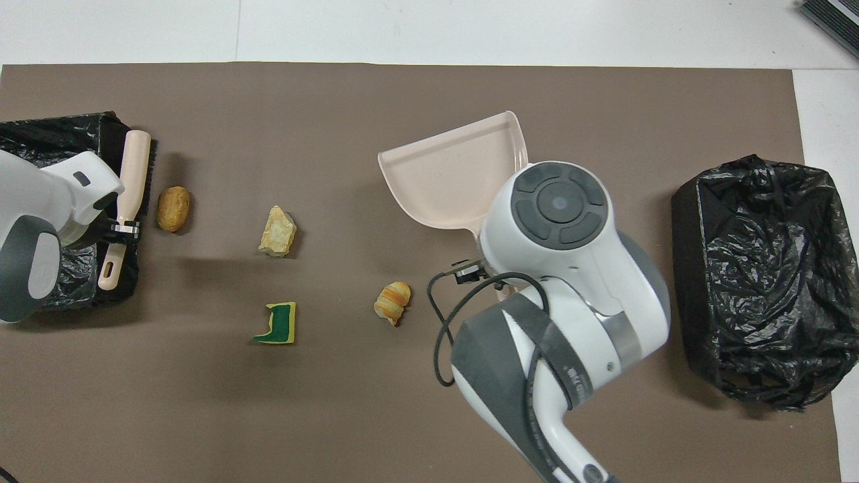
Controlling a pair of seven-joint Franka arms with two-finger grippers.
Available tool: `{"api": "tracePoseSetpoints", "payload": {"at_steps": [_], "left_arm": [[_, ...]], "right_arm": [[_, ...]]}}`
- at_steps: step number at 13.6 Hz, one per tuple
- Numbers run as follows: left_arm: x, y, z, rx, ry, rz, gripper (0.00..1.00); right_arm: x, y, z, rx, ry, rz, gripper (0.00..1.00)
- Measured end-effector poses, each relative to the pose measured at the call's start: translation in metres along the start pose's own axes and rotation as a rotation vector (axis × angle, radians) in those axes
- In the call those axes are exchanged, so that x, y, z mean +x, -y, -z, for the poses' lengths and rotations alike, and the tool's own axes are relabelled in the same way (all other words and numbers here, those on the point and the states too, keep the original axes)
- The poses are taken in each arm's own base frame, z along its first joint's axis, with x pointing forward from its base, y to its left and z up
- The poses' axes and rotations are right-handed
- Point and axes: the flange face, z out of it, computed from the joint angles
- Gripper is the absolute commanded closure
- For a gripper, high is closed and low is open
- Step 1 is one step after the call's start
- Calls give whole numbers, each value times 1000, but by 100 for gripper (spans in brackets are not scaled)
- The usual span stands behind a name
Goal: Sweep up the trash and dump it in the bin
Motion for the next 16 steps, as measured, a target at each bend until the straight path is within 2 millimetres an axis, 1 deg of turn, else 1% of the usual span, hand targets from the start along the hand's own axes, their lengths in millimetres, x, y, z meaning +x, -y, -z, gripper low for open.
{"api": "tracePoseSetpoints", "payload": {"at_steps": [1,3,5,6,7,8,11,12,14,16], "left_arm": [[1,-2,-5,-2,7,-10,100],[-1,-6,-11,-5,22,-30,100],[-7,-12,-20,-10,44,-44,100],[-10,-17,-24,-15,57,-53,100],[-15,-27,-26,-23,76,-67,100],[-19,-40,-25,-30,97,-83,100],[-34,-84,-14,-64,146,-134,100],[-40,-99,-12,-79,155,-149,100],[-53,-128,-11,-106,170,-178,100],[-65,-153,-10,-131,180,-206,100]], "right_arm": [[-4,-11,-5,-25,17,125,100],[-11,-30,-28,-81,75,420,100],[-14,-55,-46,-95,118,680,100],[-14,-68,-51,-92,115,802,100],[-14,-79,-55,-91,102,923,100],[-14,-88,-58,-94,88,1008,100],[-16,-95,-62,-99,74,1183,100],[-18,-94,-67,-91,84,1194,100],[-25,-90,-81,-67,122,1149,100],[-29,-83,-87,-57,143,1121,100]]}}
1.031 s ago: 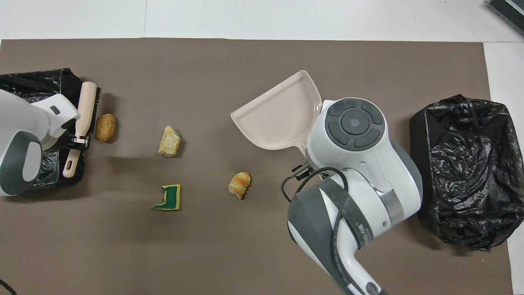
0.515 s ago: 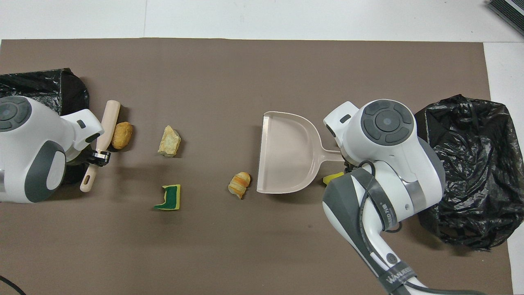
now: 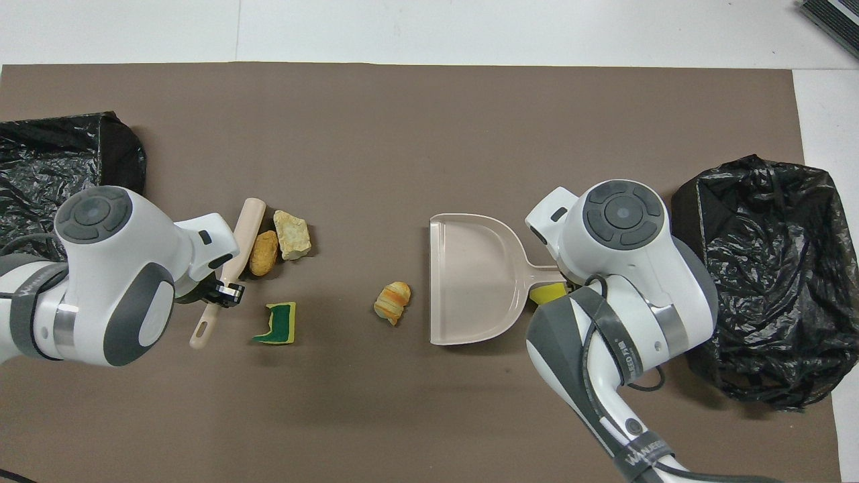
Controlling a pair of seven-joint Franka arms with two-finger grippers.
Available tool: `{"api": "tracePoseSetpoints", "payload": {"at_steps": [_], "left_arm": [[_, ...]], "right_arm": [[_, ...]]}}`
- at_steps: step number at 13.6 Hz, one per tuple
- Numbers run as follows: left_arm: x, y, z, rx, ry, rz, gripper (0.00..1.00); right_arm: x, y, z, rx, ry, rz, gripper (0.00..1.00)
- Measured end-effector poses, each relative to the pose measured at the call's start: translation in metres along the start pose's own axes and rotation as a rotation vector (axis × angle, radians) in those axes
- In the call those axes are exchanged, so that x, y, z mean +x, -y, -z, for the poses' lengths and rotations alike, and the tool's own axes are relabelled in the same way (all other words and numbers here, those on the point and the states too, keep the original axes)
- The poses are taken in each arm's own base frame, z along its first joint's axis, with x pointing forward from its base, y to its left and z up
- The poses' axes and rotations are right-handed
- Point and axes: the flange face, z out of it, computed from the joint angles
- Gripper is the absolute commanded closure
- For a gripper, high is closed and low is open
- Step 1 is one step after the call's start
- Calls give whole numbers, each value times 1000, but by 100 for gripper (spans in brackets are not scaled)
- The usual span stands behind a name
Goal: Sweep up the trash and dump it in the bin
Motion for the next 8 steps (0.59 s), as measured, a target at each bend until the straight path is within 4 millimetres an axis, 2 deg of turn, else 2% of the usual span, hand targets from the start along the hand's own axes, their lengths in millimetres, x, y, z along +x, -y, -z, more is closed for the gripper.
{"api": "tracePoseSetpoints", "payload": {"at_steps": [5,8], "left_arm": [[-7,-62,-1,-61,3,-67,100],[-12,-97,-1,-101,5,-104,100]], "right_arm": [[19,15,-6,21,20,-64,100],[20,16,-7,23,21,-67,100]]}}
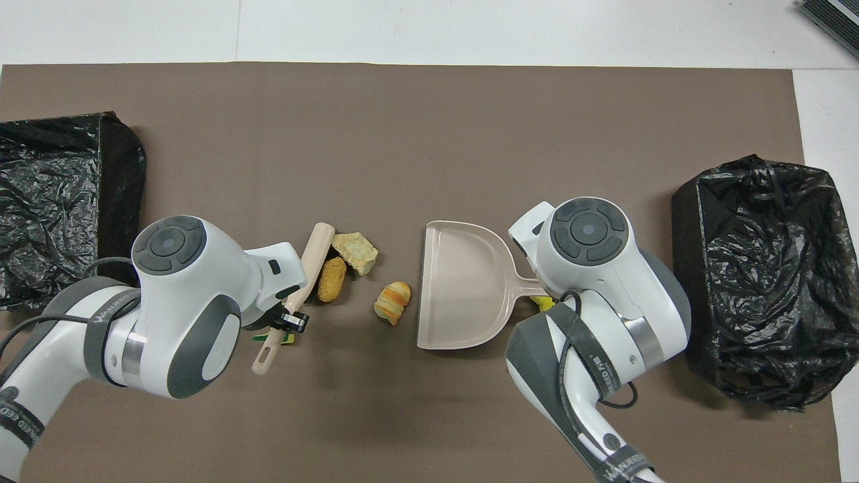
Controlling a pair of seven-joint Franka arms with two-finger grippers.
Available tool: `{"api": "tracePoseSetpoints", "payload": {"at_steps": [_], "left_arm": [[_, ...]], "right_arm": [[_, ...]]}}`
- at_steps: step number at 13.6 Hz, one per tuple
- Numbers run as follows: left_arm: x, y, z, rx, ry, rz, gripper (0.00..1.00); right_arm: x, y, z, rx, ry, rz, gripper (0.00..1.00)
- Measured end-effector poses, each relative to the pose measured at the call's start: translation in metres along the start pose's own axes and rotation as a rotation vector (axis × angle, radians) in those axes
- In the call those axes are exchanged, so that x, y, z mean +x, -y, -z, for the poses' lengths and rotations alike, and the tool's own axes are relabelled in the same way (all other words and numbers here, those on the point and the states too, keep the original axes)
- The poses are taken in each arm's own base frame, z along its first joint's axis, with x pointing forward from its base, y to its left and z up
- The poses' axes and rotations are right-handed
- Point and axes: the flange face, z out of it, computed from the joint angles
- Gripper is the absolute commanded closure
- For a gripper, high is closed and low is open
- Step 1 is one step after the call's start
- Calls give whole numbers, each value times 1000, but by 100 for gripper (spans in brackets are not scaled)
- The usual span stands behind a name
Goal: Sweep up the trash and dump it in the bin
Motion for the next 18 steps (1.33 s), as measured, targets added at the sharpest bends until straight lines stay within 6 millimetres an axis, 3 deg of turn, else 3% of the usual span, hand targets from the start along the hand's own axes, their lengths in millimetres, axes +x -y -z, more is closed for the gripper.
{"api": "tracePoseSetpoints", "payload": {"at_steps": [2,6,9,14,18], "left_arm": [[-1,-33,-3,-18,1,-6,100],[-10,-122,-23,-36,-53,17,100],[-16,-161,-26,-104,-93,25,100],[-14,-199,-3,-161,-160,92,100],[-20,-202,40,-195,-170,227,100]], "right_arm": [[0,0,0,0,0,0,100],[-2,0,-3,3,6,-1,100],[-4,0,-9,5,11,-1,100],[-2,2,-11,0,10,4,100],[-2,2,-12,-1,9,5,100]]}}
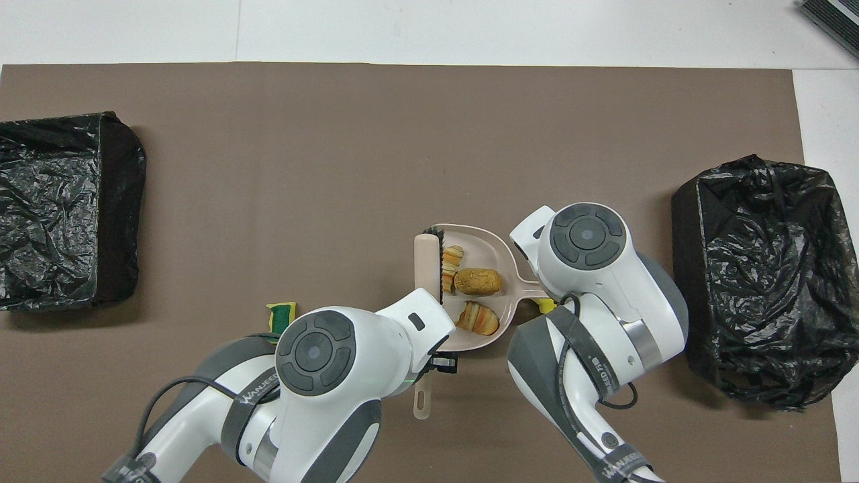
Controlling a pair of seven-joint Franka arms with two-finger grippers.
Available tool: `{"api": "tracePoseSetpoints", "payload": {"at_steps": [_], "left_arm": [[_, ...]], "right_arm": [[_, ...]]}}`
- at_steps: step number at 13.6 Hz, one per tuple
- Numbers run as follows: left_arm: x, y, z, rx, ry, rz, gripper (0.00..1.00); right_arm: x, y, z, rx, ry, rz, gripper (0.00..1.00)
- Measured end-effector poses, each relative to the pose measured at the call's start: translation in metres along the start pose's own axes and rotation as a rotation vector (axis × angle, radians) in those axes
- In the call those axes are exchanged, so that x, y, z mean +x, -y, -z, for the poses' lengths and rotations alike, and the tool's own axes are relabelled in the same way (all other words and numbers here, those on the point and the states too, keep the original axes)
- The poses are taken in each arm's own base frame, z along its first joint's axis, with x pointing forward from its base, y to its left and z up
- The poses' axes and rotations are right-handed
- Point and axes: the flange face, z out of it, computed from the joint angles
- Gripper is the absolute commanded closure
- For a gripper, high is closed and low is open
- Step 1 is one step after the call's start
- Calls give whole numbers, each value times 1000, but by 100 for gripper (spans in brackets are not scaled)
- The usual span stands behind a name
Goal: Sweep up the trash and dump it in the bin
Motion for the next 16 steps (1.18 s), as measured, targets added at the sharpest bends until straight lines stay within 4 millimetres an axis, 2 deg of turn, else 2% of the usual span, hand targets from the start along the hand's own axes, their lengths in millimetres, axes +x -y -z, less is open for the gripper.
{"api": "tracePoseSetpoints", "payload": {"at_steps": [1,3,10,13,16], "left_arm": [[-1,5,10,4,11,34,100],[4,28,21,25,50,119,100],[25,128,30,173,182,488,100],[16,180,26,258,280,649,100],[-7,212,16,311,331,742,100]], "right_arm": [[0,0,0,0,0,0,100],[0,0,0,0,0,0,100],[0,0,0,0,0,0,100],[0,0,0,0,0,0,100],[0,0,0,0,0,0,100]]}}
